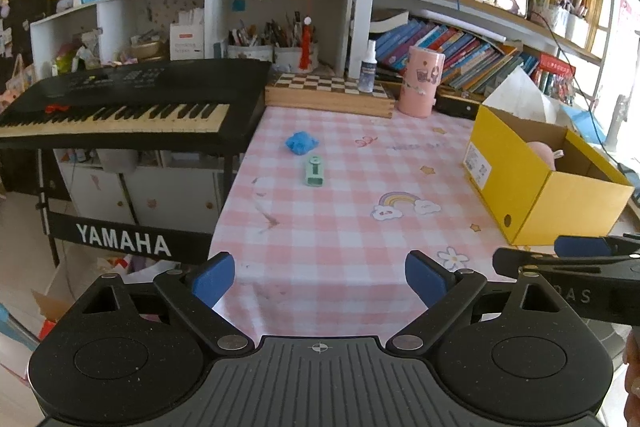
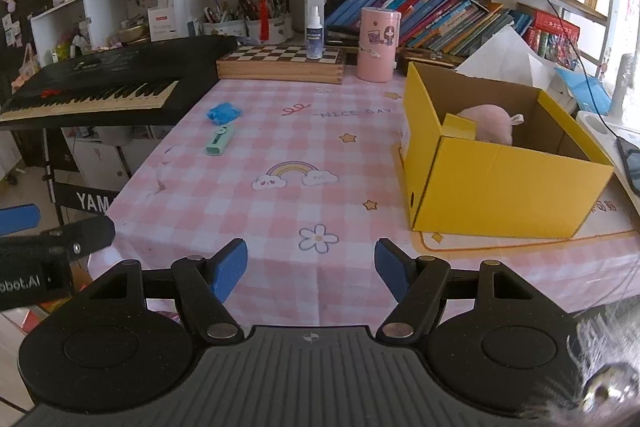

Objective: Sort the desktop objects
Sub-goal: 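Withdraw both open tools from the box back over the table, then grasp the mint-green clip with the left tool while the right tool approaches the blue bag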

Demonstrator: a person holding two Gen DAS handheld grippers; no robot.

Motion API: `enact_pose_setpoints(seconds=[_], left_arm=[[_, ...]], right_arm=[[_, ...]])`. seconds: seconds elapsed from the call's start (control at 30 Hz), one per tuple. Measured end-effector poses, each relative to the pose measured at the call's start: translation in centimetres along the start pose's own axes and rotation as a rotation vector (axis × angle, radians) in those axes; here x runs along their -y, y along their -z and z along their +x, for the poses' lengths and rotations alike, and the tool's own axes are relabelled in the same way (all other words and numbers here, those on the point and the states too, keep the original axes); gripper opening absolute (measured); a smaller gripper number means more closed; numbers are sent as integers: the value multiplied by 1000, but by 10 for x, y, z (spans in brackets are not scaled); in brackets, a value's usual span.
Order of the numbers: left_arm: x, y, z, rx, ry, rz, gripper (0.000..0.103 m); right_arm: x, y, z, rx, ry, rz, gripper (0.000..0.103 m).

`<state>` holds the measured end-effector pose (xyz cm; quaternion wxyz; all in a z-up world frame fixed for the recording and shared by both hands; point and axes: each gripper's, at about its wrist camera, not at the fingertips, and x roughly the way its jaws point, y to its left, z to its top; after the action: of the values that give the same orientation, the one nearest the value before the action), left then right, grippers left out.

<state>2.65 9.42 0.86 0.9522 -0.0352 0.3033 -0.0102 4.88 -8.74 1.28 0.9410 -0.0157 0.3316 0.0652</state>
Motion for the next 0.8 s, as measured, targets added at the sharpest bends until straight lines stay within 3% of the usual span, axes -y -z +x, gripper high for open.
enact_pose_setpoints(seconds=[0.6,0.8], left_arm=[[10,-39,93,-83,-42,-21,93],[18,-55,114,-77,-47,-4,93]], right_arm=[[23,-61,92,-36,-61,-29,68],[33,-85,115,-27,-73,-7,68]])
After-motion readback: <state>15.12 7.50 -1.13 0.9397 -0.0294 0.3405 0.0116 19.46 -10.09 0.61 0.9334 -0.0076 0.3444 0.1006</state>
